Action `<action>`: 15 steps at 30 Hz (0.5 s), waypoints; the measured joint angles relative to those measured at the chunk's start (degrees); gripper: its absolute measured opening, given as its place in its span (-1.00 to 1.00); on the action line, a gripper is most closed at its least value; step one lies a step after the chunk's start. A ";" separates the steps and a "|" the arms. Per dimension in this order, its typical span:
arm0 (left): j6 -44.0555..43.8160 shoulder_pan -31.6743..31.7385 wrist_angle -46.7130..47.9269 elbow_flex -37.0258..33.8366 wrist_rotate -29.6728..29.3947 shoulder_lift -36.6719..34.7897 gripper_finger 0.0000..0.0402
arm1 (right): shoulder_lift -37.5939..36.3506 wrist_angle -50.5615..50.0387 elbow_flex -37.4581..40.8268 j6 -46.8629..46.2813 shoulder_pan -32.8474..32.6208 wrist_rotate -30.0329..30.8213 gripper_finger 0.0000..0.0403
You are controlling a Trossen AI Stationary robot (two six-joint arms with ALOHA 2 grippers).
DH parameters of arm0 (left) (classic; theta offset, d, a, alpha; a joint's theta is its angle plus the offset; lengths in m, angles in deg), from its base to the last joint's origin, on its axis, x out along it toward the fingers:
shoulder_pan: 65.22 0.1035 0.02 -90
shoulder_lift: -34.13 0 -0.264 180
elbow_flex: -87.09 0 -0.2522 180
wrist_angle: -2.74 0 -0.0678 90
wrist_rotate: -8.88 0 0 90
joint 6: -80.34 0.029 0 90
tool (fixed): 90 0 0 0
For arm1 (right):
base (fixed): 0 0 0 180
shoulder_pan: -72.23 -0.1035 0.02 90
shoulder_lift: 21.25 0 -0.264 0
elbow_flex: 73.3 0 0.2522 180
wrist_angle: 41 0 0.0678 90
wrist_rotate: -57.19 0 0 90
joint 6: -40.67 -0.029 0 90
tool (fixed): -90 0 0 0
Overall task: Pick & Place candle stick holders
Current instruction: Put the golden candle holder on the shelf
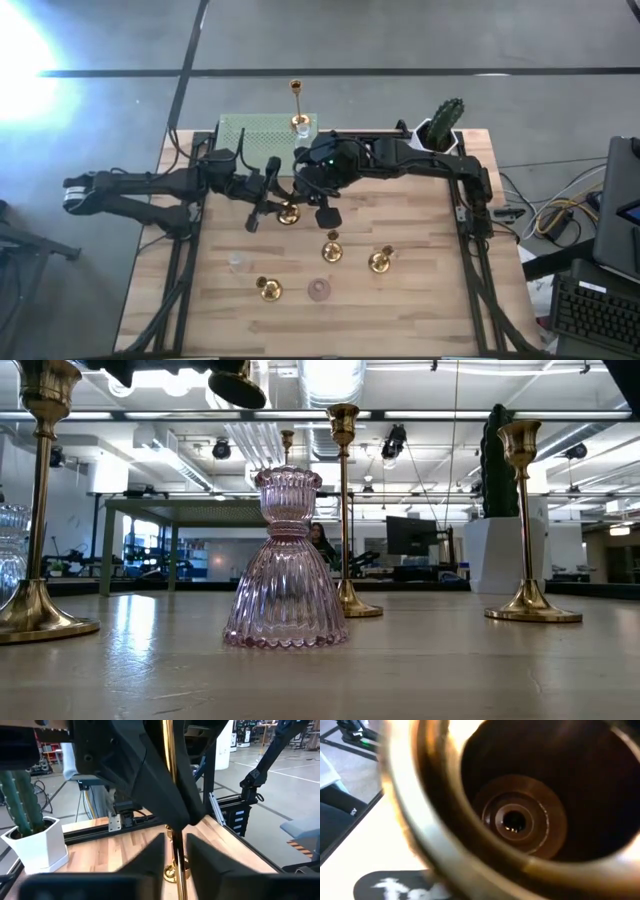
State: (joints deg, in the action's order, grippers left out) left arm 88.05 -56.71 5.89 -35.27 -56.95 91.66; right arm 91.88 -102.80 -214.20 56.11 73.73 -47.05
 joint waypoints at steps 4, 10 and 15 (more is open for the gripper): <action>-0.70 0.04 -0.31 0.00 -0.42 0.03 -0.90 | 0.00 0.34 0.05 0.31 0.00 0.13 -0.94; -0.58 0.04 -0.02 -0.02 -0.40 0.03 -0.90 | 0.00 0.27 0.13 -0.55 0.00 0.47 -0.93; -0.04 0.06 0.49 -0.04 -0.33 -0.71 -0.90 | -0.41 -4.06 -1.22 -4.34 -0.04 3.72 -0.72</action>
State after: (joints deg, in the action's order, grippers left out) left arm 88.00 -56.65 6.38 -35.31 -57.28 90.95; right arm 91.47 -106.87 -215.41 51.76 73.68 -43.32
